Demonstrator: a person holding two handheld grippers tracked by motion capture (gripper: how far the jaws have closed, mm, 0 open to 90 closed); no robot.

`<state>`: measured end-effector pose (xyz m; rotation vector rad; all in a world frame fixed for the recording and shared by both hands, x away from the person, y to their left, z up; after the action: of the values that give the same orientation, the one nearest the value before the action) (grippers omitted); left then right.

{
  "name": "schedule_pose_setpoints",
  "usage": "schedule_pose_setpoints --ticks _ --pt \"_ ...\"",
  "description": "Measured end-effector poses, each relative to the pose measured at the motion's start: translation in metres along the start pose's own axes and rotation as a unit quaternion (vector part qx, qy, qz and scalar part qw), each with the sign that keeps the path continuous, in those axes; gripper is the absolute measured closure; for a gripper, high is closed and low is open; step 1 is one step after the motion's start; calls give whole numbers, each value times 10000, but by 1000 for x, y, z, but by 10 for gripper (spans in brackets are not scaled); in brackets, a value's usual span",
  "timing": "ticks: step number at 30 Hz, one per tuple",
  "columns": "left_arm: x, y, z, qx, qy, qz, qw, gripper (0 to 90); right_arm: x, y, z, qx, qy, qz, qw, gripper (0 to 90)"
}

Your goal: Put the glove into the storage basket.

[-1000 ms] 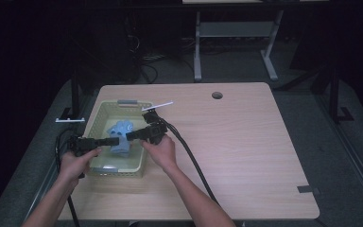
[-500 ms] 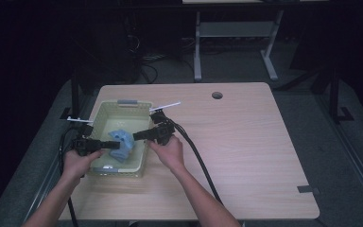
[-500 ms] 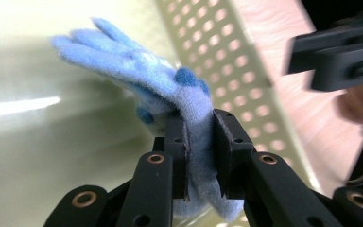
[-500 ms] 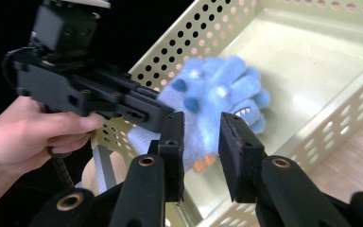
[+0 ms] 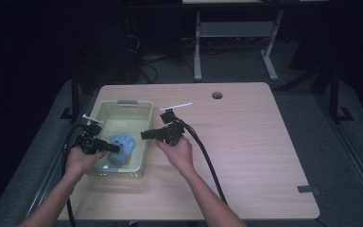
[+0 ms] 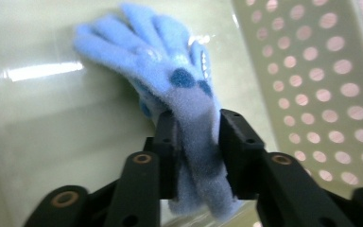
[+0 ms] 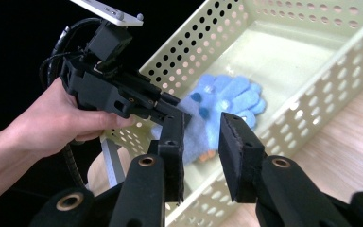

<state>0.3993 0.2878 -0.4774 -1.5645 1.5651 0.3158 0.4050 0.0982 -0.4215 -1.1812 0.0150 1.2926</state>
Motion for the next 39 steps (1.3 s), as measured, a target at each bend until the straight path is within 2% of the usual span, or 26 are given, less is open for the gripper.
schedule_pose_setpoints --ticks 2,5,8,12,15,16,17,18,21,23,24,25,26,28,31,33,35,37,39 --pt "-1 2 4 -119 -22 85 9999 584 -3 2 -2 25 16 30 10000 699" --pt "-5 1 6 -207 -33 -6 9998 553 -7 2 -6 -27 45 -30 10000 698" --pt "-12 -3 8 -190 -110 -90 9997 542 -12 4 -8 46 77 -12 10000 698" --pt "-23 -10 6 -3 -216 -169 9996 601 -16 5 -12 52 99 -43 9999 698" --pt "-15 -8 6 102 -343 118 9993 668 -19 7 -14 34 104 -47 9999 699" --pt "-11 -8 6 36 -358 108 9993 676 -20 7 -14 46 104 -27 9999 700" --pt "-9 -7 8 120 -418 248 9987 687 -21 8 -14 70 105 -32 9999 700" --pt "-5 -7 9 99 -445 304 9985 692 -22 8 -16 11 111 -49 9999 700" --pt "2 -6 13 75 -607 494 9969 692 -25 11 -17 59 129 0 9999 700" --pt "7 -6 14 -10 -571 593 9966 682 -26 12 -19 58 143 -22 9999 700" --pt "8 -6 15 18 -602 639 9961 682 -26 13 -21 42 153 -35 9999 700" --pt "11 -6 15 -42 -634 623 9960 682 -27 14 -21 76 152 -13 9999 700" --pt "11 -6 15 -26 -625 642 9960 681 -27 15 -23 5 179 -25 9998 700" --pt "9 -8 14 7 -596 607 9964 672 -29 16 -24 39 187 -9 9998 700" --pt "2 -12 9 59 -508 407 9979 647 -32 17 -26 66 211 -21 9998 698" --pt "-3 -15 4 109 -357 194 9991 637 -33 18 -27 67 191 -11 9998 697" --pt "-8 -18 0 215 -334 72 9992 629 -34 20 -29 50 225 5 9997 696" --pt "-10 -20 -6 251 -200 -74 9995 618 -36 21 -31 121 223 -1 9997 691" --pt "-11 -21 -13 371 -48 -167 9992 599 -37 22 -33 123 259 36 9996 684"
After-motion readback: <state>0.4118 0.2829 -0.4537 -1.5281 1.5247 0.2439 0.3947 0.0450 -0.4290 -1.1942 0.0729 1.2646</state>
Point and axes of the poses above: each handheld gripper's, and its own axes: x roughly forward along the jaws, y roughly out of its underside, z roughly to its left, the point moved 8 cm from there along x, roughly forward along the jaws, and after that the axes turned 14 degrees about y, right-handed, at the moved point
